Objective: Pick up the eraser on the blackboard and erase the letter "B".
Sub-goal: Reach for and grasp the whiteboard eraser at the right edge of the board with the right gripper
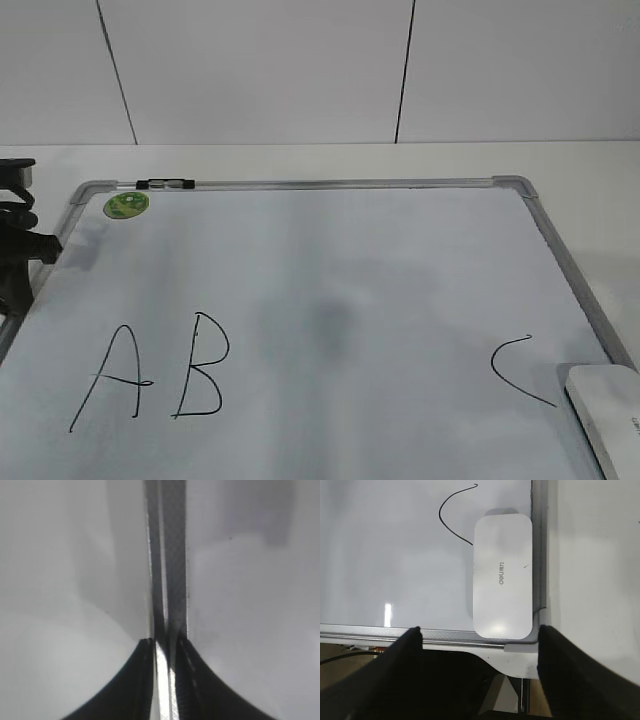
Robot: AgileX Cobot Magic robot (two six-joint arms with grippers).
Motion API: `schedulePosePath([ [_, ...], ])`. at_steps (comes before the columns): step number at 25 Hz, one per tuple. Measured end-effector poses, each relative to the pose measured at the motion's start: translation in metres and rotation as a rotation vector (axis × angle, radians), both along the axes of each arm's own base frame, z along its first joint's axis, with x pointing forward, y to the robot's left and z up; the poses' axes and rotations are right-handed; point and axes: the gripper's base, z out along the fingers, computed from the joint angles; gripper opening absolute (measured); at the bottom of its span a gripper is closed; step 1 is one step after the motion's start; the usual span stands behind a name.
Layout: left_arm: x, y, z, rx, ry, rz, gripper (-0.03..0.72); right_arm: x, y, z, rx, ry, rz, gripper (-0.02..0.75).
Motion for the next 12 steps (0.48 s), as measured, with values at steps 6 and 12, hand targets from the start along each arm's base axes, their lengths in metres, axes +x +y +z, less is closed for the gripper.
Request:
schedulePosePath([
  [6, -0.0002, -0.0006, 0.0000, -0.008, 0.003, 0.021, 0.019, 0.0000, 0.0000, 0.0000, 0.000, 0.000, -0.001, 0.551],
  [12, 0.0001, -0.0006, 0.0003, -0.009, 0.003, 0.023, 0.019, 0.0045, 0.0014, -0.0023, 0.016, 0.033, -0.011, 0.551],
])
